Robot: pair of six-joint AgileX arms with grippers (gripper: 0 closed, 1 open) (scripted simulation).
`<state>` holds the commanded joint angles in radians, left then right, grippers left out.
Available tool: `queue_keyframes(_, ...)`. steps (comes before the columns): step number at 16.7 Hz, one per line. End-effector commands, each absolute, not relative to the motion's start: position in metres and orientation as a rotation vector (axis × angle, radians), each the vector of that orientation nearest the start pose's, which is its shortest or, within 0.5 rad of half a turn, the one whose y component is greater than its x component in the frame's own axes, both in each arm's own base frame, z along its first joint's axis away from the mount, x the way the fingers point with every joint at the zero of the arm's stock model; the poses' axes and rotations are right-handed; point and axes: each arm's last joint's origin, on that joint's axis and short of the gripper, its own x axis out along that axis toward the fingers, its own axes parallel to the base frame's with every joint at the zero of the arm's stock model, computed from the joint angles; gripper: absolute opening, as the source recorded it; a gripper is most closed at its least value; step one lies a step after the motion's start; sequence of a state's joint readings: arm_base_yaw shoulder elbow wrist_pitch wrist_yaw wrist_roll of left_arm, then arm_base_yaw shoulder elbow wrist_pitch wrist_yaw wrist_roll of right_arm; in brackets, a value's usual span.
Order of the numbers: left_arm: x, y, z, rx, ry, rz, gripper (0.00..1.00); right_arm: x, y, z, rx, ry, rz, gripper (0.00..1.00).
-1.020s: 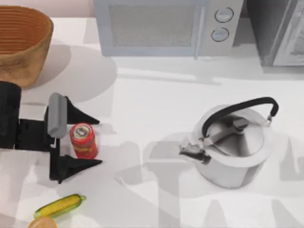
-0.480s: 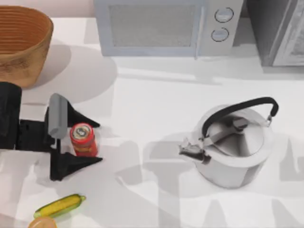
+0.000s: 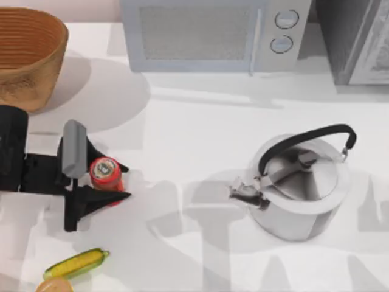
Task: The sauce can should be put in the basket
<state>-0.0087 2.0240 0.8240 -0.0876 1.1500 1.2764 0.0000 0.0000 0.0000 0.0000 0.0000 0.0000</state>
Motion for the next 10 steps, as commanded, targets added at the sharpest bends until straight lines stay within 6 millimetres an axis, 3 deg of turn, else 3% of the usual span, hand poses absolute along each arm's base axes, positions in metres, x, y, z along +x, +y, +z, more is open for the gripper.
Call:
queue_keyframes(2, 0.3082, -0.0298, 0.0526, 0.303, 0.321, -1.425, 0.00, 0.1057, -0.0012, 0.1600, 0.000, 0.000, 0.000, 1.00)
queue_keyframes(10, 0.3084, -0.0290, 0.0532, 0.304, 0.321, -1.423, 0.00, 0.1057, -0.0012, 0.1600, 0.000, 0.000, 0.000, 1.00)
